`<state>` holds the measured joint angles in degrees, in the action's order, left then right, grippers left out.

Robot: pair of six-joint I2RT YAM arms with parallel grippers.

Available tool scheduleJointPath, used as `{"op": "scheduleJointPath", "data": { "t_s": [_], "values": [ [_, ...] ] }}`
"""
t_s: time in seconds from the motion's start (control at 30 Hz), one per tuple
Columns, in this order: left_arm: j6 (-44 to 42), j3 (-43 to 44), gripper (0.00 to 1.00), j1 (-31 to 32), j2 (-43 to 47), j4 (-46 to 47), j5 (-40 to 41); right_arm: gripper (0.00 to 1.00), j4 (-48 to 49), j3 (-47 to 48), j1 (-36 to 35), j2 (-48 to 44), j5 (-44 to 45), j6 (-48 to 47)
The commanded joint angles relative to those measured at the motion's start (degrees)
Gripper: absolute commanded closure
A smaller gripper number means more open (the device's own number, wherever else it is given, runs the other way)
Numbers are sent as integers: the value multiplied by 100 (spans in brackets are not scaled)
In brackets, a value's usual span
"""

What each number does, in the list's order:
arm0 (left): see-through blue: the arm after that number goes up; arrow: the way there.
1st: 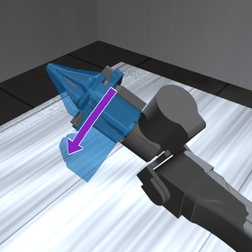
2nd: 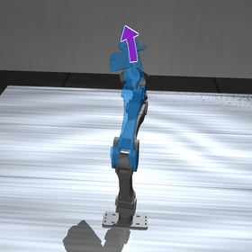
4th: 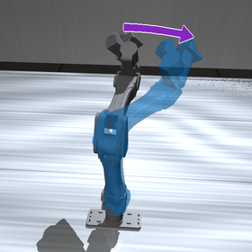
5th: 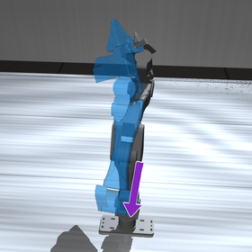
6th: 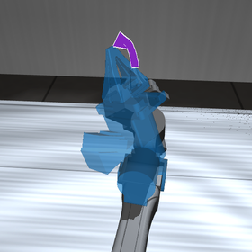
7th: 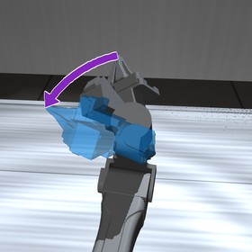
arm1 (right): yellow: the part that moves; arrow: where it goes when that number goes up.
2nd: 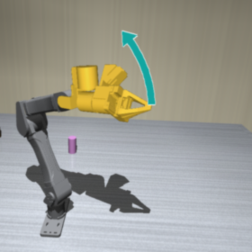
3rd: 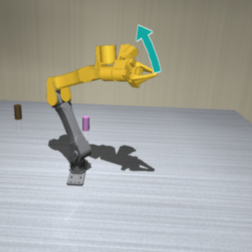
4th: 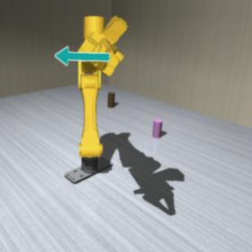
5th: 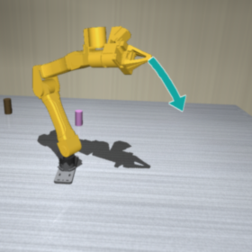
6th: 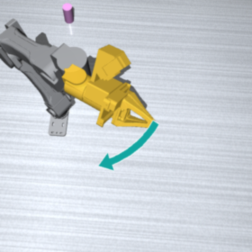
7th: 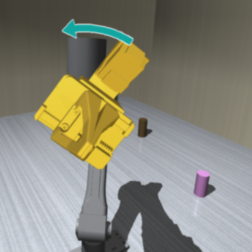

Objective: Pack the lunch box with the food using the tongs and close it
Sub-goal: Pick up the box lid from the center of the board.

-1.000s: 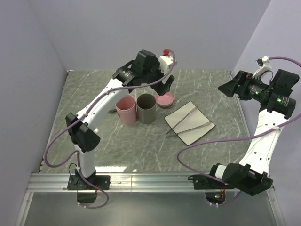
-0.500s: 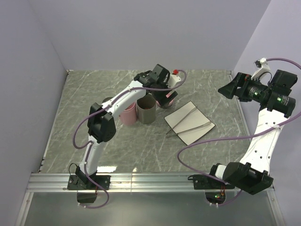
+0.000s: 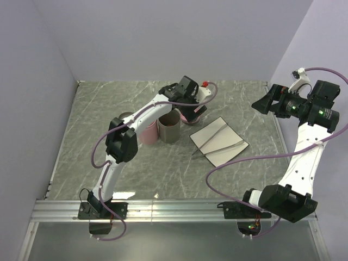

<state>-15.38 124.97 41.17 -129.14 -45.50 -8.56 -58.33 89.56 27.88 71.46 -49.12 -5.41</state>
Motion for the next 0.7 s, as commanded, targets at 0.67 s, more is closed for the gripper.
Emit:
{"op": "scheduleJointPath", "data": {
  "t_s": [0.67],
  "values": [
    [-194,19,30,5,-928,885,-50,0,58,-149,-46,-18,17,-110]
  ]
}}
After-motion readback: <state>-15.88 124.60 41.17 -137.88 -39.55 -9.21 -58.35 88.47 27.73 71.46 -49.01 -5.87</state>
